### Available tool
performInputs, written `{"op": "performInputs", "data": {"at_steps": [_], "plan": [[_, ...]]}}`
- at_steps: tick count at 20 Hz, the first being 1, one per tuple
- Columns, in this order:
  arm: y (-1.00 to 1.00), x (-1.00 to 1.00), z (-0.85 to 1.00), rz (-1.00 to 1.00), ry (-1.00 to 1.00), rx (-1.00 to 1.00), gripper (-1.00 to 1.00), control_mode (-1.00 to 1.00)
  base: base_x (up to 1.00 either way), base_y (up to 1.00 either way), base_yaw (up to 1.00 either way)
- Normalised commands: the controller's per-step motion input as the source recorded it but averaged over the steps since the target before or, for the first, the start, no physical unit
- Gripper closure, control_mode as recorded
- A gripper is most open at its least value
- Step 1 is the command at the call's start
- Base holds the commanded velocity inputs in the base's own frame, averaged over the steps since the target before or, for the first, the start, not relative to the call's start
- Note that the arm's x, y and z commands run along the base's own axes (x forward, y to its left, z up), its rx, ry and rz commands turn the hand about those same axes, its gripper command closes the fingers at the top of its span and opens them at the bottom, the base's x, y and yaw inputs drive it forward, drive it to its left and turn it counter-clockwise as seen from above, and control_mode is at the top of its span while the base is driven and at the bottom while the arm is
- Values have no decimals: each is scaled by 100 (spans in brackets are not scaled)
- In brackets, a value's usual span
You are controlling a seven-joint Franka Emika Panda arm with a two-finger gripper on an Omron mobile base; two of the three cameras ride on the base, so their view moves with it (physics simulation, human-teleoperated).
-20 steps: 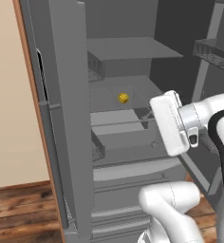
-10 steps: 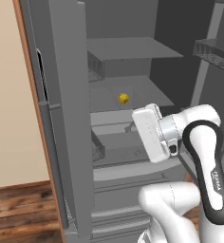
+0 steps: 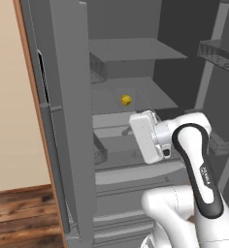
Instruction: Retrieve a lemon from the fridge and place it on the cutting board with the fish.
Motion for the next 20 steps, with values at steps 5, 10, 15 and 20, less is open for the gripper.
{"op": "performInputs", "data": {"at_steps": [5,10,15,20], "plan": [[43,1,-20,2,-2,0,-100,-100,0,0,0],[47,21,-21,0,-5,0,-100,-100,0,0,0],[33,38,-28,2,-7,3,-100,-100,0,0,0],[73,12,-31,0,-1,3,-100,-100,0,0,0]]}}
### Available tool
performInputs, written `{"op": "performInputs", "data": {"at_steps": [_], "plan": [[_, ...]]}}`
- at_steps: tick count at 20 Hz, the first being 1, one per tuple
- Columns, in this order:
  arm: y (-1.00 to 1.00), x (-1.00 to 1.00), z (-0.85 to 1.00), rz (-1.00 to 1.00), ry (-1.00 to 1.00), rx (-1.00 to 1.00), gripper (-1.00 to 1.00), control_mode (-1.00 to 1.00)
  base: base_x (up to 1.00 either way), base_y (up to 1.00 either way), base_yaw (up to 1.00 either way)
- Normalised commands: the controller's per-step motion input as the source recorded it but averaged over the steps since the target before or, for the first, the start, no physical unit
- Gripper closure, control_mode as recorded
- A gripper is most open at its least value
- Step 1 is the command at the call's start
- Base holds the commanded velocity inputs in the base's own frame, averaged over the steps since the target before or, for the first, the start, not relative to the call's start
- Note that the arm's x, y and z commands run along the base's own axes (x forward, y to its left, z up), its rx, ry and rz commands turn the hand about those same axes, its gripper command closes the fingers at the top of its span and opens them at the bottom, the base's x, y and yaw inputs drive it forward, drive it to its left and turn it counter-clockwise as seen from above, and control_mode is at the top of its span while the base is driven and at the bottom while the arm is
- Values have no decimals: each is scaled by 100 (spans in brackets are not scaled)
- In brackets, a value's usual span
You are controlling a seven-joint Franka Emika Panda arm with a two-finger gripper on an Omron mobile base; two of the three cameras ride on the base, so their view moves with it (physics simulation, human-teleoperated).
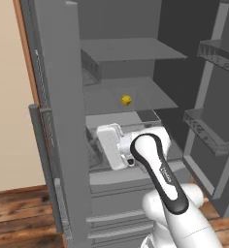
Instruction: Retrieve a lemon from the fridge and place it on the cutting board with the fish.
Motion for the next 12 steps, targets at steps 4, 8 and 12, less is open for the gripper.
{"op": "performInputs", "data": {"at_steps": [4,8,12], "plan": [[92,2,-27,0,0,3,-100,-100,0,0,0],[87,0,-19,0,0,2,-100,-100,0,0,0],[51,0,-6,0,0,1,-100,-100,0,0,0]]}}
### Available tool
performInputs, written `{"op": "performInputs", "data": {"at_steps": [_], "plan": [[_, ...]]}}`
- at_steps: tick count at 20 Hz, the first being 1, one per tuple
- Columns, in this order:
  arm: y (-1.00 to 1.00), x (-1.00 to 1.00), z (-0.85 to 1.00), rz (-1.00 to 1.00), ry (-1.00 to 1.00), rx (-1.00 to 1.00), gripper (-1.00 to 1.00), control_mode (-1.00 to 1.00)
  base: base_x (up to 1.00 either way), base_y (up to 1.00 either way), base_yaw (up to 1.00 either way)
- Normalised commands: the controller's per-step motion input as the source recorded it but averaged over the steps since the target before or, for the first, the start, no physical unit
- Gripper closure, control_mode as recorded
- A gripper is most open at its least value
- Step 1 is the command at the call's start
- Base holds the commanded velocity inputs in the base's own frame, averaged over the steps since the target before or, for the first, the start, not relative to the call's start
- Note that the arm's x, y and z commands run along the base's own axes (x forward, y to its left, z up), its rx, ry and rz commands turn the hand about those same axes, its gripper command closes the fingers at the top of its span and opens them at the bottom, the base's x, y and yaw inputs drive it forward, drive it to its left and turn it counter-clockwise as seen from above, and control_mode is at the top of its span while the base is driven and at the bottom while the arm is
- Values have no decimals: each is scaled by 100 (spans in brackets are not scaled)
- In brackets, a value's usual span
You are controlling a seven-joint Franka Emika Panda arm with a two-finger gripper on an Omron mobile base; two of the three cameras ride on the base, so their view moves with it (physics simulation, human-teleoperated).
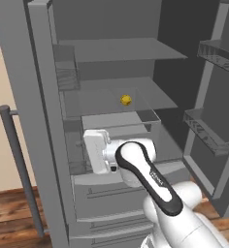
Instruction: Retrieve a lemon from the fridge and place it on the cutting board with the fish.
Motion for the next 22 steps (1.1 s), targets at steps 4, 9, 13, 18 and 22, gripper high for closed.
{"op": "performInputs", "data": {"at_steps": [4,9,13,18,22], "plan": [[5,2,0,0,4,-1,-100,-100,0,0,0],[-42,32,4,0,18,-14,-100,-100,0,0,0],[-93,19,27,0,19,-22,-100,-100,0,0,0],[-90,0,4,0,7,-37,-100,-100,0,0,0],[-66,0,-1,0,0,-35,-100,-100,0,0,0]]}}
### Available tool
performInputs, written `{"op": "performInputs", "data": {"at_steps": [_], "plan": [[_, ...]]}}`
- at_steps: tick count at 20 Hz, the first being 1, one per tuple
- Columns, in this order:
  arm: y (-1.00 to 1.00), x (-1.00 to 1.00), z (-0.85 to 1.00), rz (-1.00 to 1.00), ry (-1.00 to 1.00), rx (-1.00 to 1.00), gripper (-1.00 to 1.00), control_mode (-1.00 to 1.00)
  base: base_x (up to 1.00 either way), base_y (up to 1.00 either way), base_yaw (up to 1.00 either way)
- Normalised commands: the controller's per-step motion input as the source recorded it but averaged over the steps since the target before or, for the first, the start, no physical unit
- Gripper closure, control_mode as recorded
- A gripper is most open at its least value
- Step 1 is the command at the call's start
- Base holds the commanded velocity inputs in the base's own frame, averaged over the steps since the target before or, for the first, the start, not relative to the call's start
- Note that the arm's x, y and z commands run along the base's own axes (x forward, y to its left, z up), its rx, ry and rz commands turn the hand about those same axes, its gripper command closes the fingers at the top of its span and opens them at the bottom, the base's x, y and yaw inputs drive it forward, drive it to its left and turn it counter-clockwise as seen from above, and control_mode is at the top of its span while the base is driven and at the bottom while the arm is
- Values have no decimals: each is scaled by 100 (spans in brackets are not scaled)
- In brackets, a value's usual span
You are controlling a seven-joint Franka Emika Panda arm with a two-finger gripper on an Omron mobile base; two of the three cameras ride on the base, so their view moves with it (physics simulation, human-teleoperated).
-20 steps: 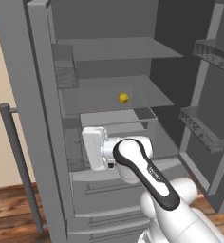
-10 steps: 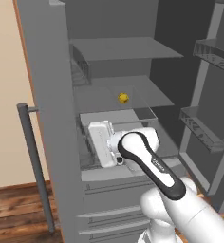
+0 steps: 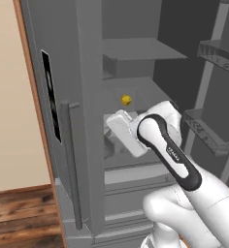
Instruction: Retrieve a lemon from the fridge and place it on the cutting board with the fish.
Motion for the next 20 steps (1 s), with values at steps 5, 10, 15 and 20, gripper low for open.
{"op": "performInputs", "data": {"at_steps": [5,10,15,20], "plan": [[-45,-5,-35,0,0,-29,-100,-100,0,0,0],[-24,-23,-66,1,0,-17,-100,-100,0,0,0],[-5,-52,-78,1,-7,1,-100,-100,0,0,0],[21,-50,-72,0,-7,23,-100,-100,0,0,0]]}}
